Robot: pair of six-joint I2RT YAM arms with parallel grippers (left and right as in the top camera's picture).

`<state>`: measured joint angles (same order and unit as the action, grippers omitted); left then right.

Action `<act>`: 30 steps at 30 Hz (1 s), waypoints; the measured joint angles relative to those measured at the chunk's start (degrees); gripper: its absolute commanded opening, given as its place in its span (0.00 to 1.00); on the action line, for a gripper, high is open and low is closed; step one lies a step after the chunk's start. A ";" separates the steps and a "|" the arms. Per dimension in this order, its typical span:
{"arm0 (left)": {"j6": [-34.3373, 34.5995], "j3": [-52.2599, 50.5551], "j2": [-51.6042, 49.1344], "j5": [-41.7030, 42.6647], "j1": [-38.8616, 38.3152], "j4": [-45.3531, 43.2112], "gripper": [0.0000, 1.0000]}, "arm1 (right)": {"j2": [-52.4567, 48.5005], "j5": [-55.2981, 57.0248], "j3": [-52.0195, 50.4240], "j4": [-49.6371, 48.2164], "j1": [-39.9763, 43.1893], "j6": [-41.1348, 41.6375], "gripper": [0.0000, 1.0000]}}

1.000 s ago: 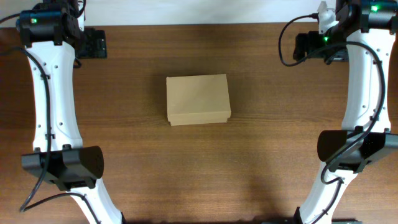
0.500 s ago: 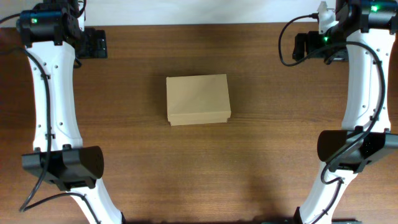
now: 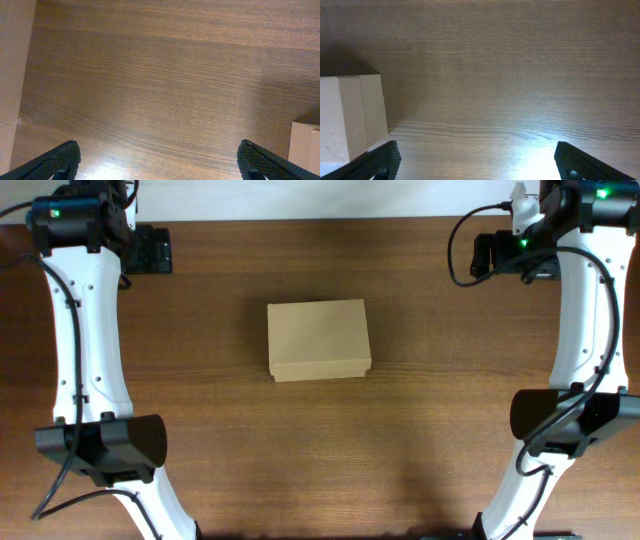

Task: Pack container

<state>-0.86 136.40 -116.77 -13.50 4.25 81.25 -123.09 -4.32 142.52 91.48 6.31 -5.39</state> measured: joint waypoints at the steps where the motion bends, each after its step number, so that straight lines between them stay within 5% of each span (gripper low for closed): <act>1: -0.02 0.00 0.00 -0.02 0.00 0.02 1.00 | 0.00 -0.04 0.00 -0.26 0.00 0.00 0.99; 15: 0.00 0.00 0.00 0.00 0.00 0.02 1.00 | 9.79 -11.08 -7.74 -36.04 -1.25 0.02 0.99; 24: 0.00 0.00 0.00 0.13 0.00 0.04 1.00 | 39.54 -12.35 -47.43 -65.79 -2.78 0.02 0.99; 30: 0.00 0.00 0.00 0.17 0.00 0.04 1.00 | 64.61 -12.33 -76.70 -72.70 -2.75 0.02 0.99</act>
<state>-0.86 136.40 -116.77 -13.32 4.25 81.30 -58.48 -16.64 65.82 18.79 3.55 -5.37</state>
